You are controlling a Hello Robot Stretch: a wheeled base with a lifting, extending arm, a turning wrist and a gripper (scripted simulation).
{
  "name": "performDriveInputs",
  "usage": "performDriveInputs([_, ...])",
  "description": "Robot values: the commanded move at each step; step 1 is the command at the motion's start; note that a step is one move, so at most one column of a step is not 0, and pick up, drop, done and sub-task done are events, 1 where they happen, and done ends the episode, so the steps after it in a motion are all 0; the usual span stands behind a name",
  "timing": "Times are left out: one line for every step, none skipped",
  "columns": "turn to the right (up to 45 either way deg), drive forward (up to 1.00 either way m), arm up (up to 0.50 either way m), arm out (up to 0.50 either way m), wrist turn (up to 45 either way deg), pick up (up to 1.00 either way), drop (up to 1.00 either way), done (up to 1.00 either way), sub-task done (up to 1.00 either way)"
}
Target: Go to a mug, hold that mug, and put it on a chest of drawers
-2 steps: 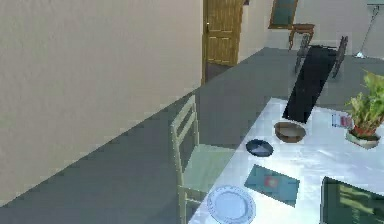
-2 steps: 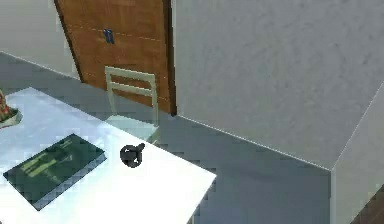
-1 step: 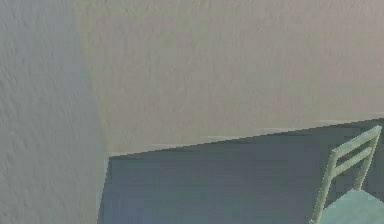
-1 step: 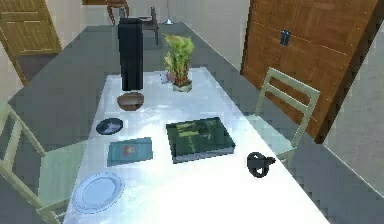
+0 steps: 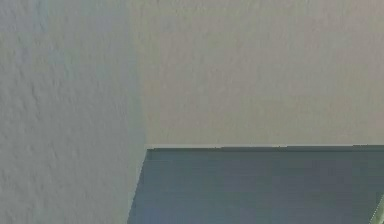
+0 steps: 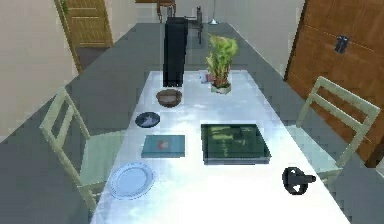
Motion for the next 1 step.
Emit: performDriveInputs([0.0, 0.45, 0.0, 0.0, 0.0, 0.0, 0.0, 0.0, 0.0])
